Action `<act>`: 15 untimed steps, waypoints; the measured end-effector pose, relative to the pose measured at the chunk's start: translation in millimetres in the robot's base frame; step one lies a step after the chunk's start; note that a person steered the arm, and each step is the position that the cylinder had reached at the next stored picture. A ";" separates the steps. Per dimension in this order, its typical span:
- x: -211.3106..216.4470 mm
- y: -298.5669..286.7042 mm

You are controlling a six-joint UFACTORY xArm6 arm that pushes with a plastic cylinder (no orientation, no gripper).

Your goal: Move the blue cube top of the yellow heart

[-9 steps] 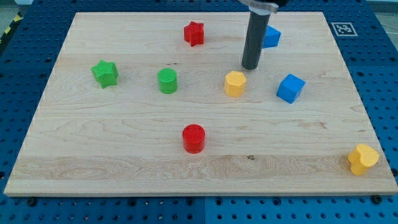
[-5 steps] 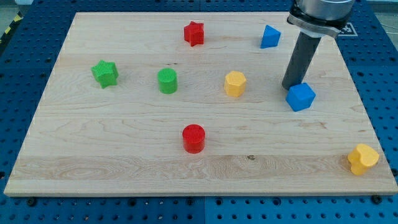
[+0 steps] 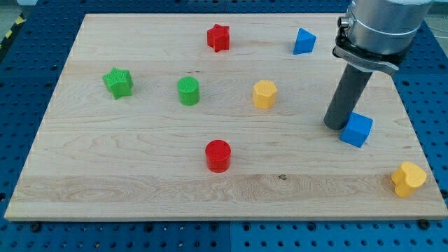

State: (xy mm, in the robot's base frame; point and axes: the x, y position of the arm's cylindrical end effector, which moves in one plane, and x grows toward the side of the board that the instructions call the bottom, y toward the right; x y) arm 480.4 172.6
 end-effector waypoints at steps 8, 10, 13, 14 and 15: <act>4.1 50.3; 28.1 54.8; -1.4 5.4; -3.5 -54.1; -4.5 -100.4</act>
State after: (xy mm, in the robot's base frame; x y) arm 475.9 72.2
